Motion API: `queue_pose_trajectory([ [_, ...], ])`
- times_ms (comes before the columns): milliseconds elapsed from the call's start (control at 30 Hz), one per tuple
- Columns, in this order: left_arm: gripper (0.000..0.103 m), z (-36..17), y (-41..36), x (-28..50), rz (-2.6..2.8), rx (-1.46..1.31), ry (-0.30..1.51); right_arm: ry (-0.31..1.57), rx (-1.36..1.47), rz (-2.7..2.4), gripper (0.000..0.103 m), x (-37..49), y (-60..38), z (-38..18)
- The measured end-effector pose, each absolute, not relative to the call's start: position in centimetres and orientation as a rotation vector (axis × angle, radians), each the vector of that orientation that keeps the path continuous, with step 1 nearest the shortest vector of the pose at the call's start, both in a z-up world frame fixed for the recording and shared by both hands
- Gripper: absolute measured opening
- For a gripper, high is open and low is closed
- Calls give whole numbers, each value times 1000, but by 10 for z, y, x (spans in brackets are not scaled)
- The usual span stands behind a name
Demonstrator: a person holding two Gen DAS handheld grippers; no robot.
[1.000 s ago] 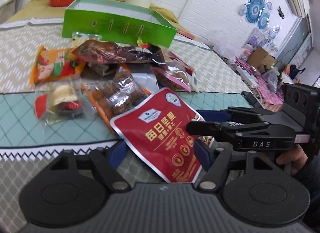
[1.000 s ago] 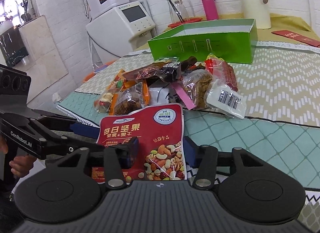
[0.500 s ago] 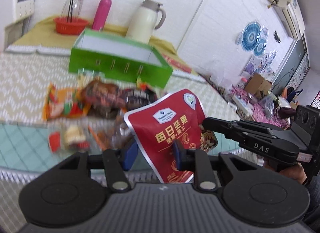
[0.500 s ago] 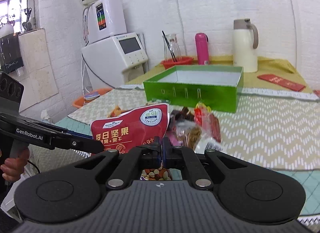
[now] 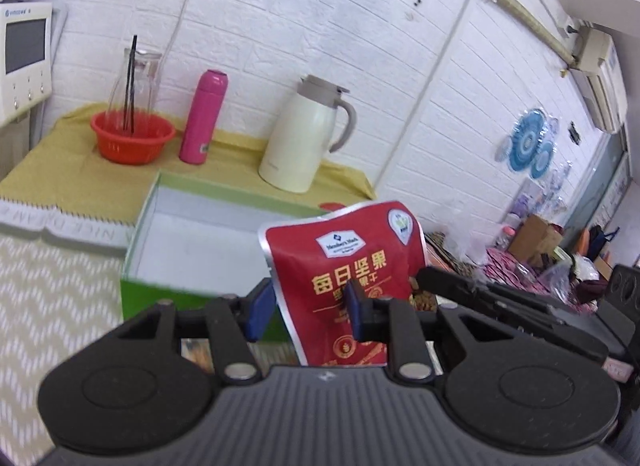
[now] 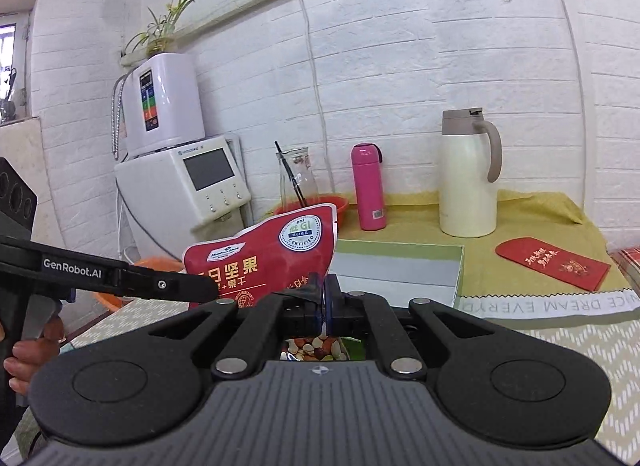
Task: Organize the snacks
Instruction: 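Carry the red nut bag into the green box and open the left gripper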
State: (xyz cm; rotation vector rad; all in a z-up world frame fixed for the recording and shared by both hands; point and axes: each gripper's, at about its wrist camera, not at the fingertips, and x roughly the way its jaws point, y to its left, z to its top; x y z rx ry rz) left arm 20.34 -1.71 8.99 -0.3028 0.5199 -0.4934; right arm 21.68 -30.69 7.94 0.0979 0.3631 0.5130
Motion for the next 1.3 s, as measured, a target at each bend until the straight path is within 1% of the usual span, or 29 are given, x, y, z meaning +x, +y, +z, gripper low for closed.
queue_pose_trajectory([
  [200,22,93,-29,271,-443,-258,513,398,87,458,6,271,-292,67],
  [400,22,60,-39,327,-411,-265,616,503,138,409,6,319,-293,35],
  [500,22,47,-42,339,-403,-251,650,557,124,407,8,328,-290,20],
  [567,22,41,-41,343,-408,-254,670,585,116,410,11,331,-289,14],
  [667,26,31,-41,345,-407,-259,706,621,108,414,12,335,-289,8],
  [833,26,12,-42,339,-428,-266,765,651,-20,447,17,327,-279,10],
  [967,26,8,-52,320,-446,-185,743,683,-30,467,17,322,-281,12],
  [1167,27,7,-58,295,-497,-156,740,709,-33,483,17,309,-289,15],
  [1233,35,7,-60,291,-501,-141,734,706,-37,493,18,303,-290,15],
  [1267,55,9,-60,288,-490,-133,723,697,-41,503,24,301,-290,15],
  [1300,80,12,-59,284,-474,-136,697,683,-34,509,31,299,-291,16],
])
